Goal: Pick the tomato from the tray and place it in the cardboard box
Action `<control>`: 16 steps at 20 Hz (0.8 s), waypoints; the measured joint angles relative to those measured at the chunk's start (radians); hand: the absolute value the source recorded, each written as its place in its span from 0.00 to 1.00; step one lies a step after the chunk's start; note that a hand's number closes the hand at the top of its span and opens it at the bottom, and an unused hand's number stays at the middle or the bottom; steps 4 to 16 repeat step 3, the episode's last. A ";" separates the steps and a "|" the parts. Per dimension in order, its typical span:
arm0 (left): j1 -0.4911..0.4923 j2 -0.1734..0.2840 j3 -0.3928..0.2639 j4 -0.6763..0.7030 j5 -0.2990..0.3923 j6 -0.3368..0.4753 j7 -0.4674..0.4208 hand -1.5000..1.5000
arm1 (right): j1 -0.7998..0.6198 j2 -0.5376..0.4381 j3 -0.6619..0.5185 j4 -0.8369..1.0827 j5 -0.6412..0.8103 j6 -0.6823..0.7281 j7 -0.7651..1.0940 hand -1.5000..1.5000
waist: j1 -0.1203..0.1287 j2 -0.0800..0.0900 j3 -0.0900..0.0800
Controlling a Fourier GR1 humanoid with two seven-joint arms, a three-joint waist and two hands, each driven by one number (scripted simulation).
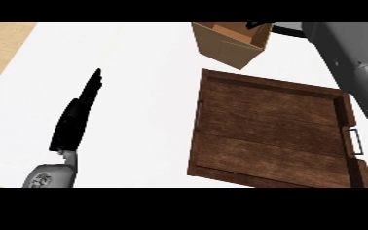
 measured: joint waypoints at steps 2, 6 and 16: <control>-0.005 -0.003 -0.004 -0.004 -0.001 0.000 0.000 0.50 | 0.005 -0.030 -0.006 -0.006 -0.006 0.012 0.010 0.00 | 0.009 0.006 0.001; -0.009 -0.004 -0.004 -0.006 -0.001 0.000 0.001 0.50 | 0.007 -0.045 -0.007 -0.010 -0.007 0.020 0.015 0.00 | 0.013 0.010 0.002; -0.009 -0.004 -0.004 -0.006 -0.001 0.000 0.001 0.50 | 0.007 -0.045 -0.007 -0.010 -0.007 0.020 0.015 0.00 | 0.013 0.010 0.002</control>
